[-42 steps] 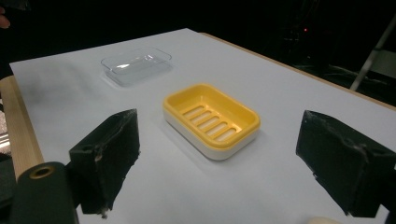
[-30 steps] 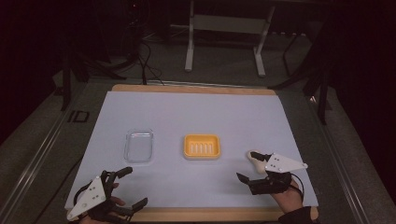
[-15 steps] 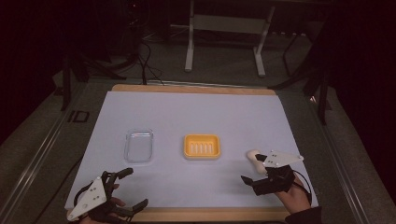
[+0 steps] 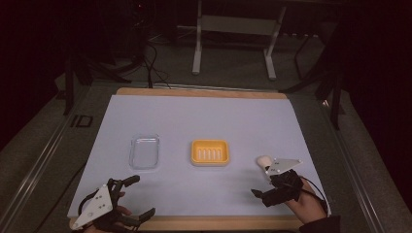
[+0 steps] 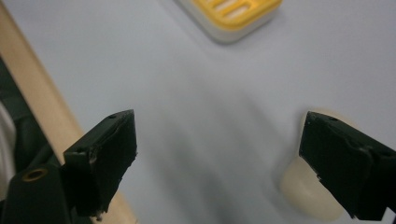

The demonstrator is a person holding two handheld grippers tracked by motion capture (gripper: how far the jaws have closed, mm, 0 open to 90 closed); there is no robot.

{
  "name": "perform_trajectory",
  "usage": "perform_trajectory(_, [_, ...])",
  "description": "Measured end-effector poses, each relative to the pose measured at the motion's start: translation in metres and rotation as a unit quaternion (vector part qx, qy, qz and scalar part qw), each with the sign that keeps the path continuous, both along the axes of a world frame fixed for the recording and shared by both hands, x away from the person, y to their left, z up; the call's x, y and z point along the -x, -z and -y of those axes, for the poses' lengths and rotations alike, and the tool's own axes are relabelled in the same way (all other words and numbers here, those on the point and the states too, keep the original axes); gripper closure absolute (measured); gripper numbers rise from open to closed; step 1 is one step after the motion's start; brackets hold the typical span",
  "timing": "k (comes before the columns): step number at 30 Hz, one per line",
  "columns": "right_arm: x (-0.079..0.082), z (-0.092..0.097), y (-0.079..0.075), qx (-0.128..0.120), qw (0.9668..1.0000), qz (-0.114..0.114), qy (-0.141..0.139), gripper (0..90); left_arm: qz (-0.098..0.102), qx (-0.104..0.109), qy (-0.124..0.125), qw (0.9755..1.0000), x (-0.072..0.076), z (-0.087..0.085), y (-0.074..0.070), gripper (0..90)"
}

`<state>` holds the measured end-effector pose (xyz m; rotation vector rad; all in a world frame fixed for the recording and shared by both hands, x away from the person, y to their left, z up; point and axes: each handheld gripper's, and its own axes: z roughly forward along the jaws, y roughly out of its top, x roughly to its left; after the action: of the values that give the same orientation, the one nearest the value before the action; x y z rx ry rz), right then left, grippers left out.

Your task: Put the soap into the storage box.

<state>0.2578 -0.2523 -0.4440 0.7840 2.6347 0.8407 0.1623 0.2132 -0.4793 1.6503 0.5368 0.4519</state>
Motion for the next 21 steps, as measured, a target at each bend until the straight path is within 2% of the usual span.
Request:
perform_trajectory(4, [-0.001,0.000,0.004,0.017,0.9993,-0.034,-0.003,11.0,-0.001,0.000,0.001,1.0000,0.000,0.000,0.000,0.1])
perform_trajectory(12, [-0.006,0.007,0.007,0.027,0.9963,-0.080,0.015,11.2,-0.001,-0.005,-0.001,1.0000,0.000,0.000,0.000,0.1])
perform_trajectory(14, [-0.006,0.008,0.007,0.030,0.9959,-0.084,0.017,11.2,-0.001,-0.006,-0.001,1.0000,-0.001,0.000,0.000,0.1])
perform_trajectory(15, [-0.007,0.010,0.009,0.037,0.9946,-0.092,0.030,11.2,-0.001,-0.005,-0.002,1.0000,-0.001,0.000,0.000,0.1])
perform_trajectory(18, [-0.007,0.013,0.010,0.047,0.9929,-0.100,0.043,11.2,-0.001,-0.005,-0.003,1.0000,-0.001,0.000,0.000,0.1])
perform_trajectory(20, [-0.007,0.013,0.010,0.047,0.9929,-0.100,0.043,11.2,-0.001,-0.006,-0.003,1.0000,-0.001,0.000,0.000,0.1])
perform_trajectory(21, [-0.007,0.015,0.013,0.063,0.9897,-0.113,0.062,11.2,-0.001,-0.006,-0.004,1.0000,0.000,0.000,0.000,0.0])
